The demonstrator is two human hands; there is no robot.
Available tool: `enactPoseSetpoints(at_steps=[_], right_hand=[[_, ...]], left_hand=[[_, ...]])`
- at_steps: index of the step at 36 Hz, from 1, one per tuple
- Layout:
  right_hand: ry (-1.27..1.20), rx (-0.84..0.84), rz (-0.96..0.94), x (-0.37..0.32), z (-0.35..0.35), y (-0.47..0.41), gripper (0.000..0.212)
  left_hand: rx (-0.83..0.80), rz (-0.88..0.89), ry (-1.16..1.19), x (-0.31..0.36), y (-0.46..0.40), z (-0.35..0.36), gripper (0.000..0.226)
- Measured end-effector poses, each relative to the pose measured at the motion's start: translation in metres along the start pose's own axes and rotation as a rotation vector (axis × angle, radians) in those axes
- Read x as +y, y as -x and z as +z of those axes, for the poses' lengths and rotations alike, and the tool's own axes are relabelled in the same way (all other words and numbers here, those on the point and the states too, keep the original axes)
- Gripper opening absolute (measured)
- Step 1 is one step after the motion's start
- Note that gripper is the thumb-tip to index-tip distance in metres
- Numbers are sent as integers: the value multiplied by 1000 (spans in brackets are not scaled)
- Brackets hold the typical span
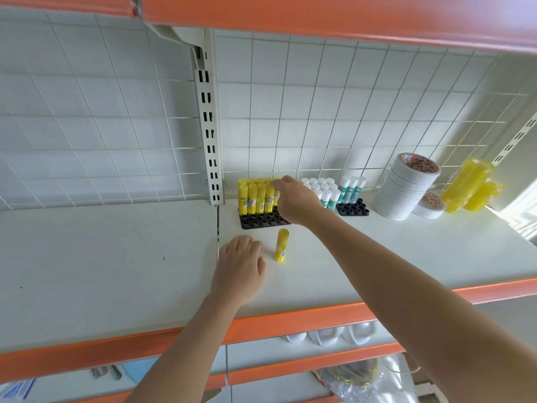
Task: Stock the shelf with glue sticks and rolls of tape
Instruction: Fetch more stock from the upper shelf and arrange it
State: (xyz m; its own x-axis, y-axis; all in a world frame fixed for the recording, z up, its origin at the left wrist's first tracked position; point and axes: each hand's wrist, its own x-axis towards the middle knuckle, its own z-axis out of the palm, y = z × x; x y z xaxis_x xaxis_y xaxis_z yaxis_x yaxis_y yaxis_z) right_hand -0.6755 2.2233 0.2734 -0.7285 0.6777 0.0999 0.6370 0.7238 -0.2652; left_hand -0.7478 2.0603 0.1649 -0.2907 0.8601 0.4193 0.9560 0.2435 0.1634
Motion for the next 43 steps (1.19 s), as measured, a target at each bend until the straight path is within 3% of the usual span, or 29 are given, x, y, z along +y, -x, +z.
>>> enactPoseSetpoints(at_steps=[3,7,12,16,22,29,38,43], right_hand=[[-98,105,30,2,0,15,53],[-269,239,3,11,5,48,27],[-286,322,-56,14,16,88,12],[-291,337,-45,10,22,103,12],[-251,364,-92,8,33,109,33],[-236,365,-125,6,35,100,26],[-372,343,48,13,21,49,12],[-222,402,51,12,19,19,9]], left_hand=[[-15,-5,0,2,-1,-3,34],[-30,-16,17,0,-2,-3,37],[-25,-19,29,1,-1,-2,37],[-15,-14,38,1,-1,-2,34],[-12,-10,39,1,0,-3,36],[-13,-10,41,1,1,-2,36],[-26,-27,52,3,0,-3,31],[-62,-48,62,3,-1,-4,15]])
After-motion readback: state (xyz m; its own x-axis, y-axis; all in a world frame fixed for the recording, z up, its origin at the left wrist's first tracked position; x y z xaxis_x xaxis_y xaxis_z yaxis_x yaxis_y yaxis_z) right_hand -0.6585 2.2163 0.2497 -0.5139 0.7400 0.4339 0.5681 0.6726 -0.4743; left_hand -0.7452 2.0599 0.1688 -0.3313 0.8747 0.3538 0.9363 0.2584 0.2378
